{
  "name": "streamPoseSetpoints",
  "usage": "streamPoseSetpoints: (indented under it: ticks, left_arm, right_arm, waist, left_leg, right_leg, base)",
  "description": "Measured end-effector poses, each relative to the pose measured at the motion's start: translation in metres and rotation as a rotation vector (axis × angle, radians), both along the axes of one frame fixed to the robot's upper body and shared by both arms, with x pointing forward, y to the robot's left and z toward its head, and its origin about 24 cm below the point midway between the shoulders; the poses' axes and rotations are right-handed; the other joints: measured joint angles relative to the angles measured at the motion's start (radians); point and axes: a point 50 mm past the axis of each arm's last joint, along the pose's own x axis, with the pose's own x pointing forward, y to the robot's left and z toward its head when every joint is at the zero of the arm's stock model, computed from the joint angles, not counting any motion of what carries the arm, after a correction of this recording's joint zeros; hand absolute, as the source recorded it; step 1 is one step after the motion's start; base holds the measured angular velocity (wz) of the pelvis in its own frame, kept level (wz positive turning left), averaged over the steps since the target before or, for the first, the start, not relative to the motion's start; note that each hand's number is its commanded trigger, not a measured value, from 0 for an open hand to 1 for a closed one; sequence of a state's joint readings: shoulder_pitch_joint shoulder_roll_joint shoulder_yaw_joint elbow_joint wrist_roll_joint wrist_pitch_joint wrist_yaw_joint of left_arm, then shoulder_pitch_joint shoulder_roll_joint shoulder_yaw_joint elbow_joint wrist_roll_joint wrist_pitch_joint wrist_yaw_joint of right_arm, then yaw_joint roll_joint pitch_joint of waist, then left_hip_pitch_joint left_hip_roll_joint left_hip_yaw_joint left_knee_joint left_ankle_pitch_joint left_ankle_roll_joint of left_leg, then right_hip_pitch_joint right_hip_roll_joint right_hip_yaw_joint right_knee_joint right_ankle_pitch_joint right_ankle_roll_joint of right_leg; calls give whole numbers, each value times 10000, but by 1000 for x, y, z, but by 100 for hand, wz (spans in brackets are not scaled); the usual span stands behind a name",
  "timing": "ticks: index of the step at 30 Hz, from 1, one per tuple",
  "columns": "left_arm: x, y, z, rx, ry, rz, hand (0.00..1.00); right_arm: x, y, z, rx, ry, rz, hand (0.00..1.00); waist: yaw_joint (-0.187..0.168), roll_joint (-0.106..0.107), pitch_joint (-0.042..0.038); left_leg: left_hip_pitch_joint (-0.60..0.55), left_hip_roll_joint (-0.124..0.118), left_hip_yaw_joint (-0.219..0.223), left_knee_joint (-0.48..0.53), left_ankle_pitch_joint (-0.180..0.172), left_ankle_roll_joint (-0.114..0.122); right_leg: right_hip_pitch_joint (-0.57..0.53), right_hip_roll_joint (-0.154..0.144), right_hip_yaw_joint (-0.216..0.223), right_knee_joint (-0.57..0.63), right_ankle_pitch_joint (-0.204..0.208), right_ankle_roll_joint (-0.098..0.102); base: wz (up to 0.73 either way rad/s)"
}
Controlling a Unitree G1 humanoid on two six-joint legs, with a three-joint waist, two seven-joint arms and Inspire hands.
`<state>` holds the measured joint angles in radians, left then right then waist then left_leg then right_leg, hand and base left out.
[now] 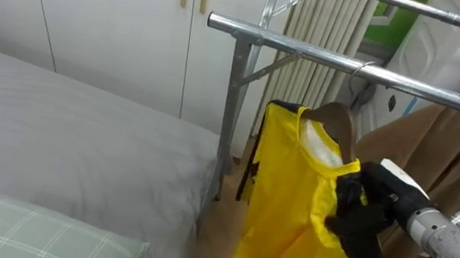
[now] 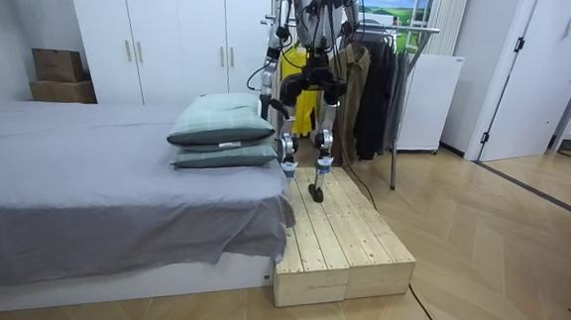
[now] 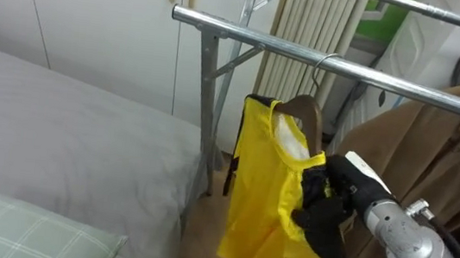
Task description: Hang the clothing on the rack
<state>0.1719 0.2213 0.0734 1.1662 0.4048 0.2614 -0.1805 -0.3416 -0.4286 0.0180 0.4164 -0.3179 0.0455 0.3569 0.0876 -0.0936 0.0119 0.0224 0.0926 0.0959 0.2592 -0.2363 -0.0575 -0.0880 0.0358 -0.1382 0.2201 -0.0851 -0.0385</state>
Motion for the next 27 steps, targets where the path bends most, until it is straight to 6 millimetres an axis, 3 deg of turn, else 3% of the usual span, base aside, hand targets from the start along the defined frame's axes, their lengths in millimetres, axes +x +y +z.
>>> streamPoseSetpoints:
  ticks: [27]
  left_arm:
    - [0,-1,0,-87,22,-36,0]
  right_arm:
    - [-7,1,-2,-1731,59,138,0]
  waist:
    - [4,57,43]
  left_leg:
    - [65,-3,86,-78,2,4]
  right_leg:
    - [-13,11,123,6,7,-3]
  base:
    - [-1]
